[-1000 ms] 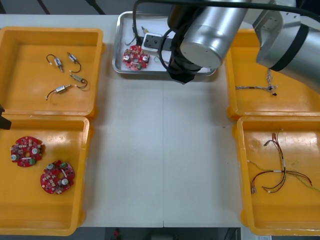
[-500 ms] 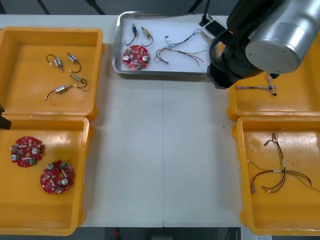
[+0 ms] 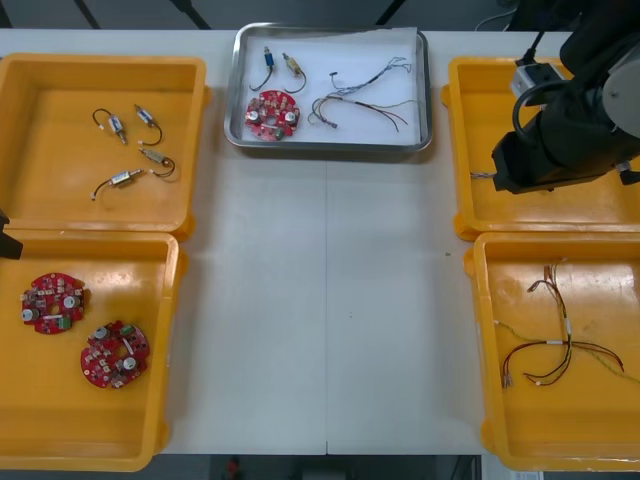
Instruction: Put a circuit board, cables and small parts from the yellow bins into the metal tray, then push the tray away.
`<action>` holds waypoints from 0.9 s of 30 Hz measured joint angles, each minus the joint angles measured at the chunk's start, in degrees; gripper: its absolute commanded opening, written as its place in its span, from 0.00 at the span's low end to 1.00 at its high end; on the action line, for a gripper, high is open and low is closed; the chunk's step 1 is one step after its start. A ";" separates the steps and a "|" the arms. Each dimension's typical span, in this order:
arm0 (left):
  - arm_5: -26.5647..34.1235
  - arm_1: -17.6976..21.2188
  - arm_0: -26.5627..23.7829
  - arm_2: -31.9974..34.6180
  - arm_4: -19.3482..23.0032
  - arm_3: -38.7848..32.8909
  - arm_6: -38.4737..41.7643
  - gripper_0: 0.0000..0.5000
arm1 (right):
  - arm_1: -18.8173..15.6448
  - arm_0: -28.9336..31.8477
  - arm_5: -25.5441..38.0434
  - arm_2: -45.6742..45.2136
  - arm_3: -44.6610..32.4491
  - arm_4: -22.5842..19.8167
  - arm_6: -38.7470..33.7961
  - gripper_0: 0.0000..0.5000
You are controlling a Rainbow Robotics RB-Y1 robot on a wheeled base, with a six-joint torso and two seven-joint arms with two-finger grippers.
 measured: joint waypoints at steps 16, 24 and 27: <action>0.00 0.00 0.00 0.00 0.00 -0.01 0.00 1.00 | -3.63 15.44 5.25 -19.13 -0.45 -6.83 -0.50 1.00; 0.00 0.00 0.00 0.00 0.00 -0.01 0.00 1.00 | -3.88 21.01 6.02 -24.74 -0.87 -7.18 -0.50 1.00; 0.00 0.00 0.00 0.00 0.00 -0.01 0.00 1.00 | -3.88 23.04 6.02 -26.21 -1.54 -7.11 -0.50 1.00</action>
